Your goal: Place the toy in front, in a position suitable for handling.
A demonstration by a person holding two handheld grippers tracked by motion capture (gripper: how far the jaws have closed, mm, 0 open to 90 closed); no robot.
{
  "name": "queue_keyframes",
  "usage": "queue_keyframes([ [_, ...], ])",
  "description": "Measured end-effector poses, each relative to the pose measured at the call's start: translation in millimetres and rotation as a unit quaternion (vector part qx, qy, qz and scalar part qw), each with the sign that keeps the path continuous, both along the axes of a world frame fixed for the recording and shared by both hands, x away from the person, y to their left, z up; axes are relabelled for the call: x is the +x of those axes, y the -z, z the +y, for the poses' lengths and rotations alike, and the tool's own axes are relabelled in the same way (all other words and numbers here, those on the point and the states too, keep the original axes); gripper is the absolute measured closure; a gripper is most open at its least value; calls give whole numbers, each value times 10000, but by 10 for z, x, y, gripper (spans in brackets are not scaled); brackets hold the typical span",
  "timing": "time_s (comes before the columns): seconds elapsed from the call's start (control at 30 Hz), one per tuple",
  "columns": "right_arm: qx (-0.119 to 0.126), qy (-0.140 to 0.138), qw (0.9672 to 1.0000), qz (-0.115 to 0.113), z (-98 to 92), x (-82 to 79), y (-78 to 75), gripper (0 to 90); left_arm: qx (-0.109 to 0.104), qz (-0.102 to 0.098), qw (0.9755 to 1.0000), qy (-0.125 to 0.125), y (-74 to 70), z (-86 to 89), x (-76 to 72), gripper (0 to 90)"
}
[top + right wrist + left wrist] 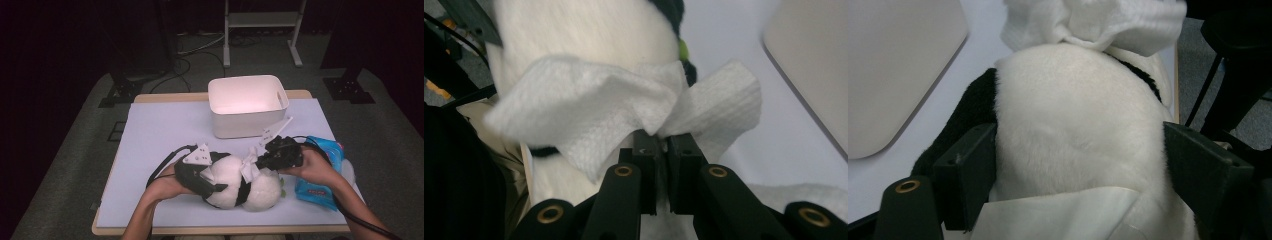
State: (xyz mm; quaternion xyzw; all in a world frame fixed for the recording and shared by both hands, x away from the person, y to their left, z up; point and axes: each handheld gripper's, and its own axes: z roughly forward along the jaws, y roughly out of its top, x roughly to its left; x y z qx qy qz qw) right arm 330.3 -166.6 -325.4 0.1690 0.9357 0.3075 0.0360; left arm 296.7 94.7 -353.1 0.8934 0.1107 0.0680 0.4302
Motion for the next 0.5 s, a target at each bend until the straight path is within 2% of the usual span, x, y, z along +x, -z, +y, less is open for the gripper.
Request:
queue_keyframes([
  [0.13,-236,-165,9996,-72,221,27,-37,838,19,-2,10000,-32,1,10,-10,178],
  [0.23,-264,-250,9993,-110,319,58,-112,838,-48,33,10000,-50,10,16,-15,178],
  [0.4,-266,-437,9985,-203,517,81,-222,838,-27,17,10000,-41,9,16,-19,178],
  [0.5,-318,-496,9982,-150,638,98,-258,838,-19,26,10000,-37,11,22,-24,178],
])
